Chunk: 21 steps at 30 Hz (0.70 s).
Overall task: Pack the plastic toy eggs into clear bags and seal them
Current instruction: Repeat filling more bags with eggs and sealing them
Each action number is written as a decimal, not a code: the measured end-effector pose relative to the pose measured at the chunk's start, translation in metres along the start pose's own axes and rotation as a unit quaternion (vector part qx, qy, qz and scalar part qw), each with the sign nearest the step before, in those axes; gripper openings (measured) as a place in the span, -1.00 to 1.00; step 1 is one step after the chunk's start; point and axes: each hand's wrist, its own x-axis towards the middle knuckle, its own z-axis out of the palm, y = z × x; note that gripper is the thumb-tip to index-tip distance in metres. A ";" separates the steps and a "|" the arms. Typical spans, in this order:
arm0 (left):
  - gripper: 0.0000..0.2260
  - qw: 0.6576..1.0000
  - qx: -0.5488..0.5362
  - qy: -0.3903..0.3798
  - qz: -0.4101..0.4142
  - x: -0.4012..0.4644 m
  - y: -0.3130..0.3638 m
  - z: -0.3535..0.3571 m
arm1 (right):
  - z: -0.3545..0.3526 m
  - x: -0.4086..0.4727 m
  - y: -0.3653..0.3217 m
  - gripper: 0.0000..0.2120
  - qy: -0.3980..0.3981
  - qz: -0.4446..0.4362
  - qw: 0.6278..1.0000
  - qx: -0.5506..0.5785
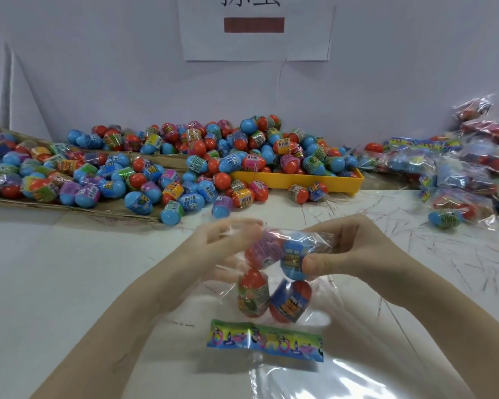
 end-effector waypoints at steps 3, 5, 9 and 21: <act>-0.87 0.997 0.041 -0.065 -0.004 -0.003 0.005 0.011 | -0.001 0.001 0.001 -0.74 0.000 -0.005 1.000 -0.004; -0.80 0.996 0.025 -0.086 0.009 -0.005 0.003 0.008 | -0.002 0.001 0.003 -0.62 -0.010 -0.005 1.000 0.004; -0.58 0.991 -0.012 -0.129 0.016 -0.005 0.001 0.001 | -0.004 0.001 0.005 -0.53 -0.033 0.008 0.999 0.030; -0.75 0.997 -0.038 -0.061 0.013 -0.006 0.004 0.012 | 0.015 0.003 0.002 -0.72 0.032 0.080 0.995 -0.046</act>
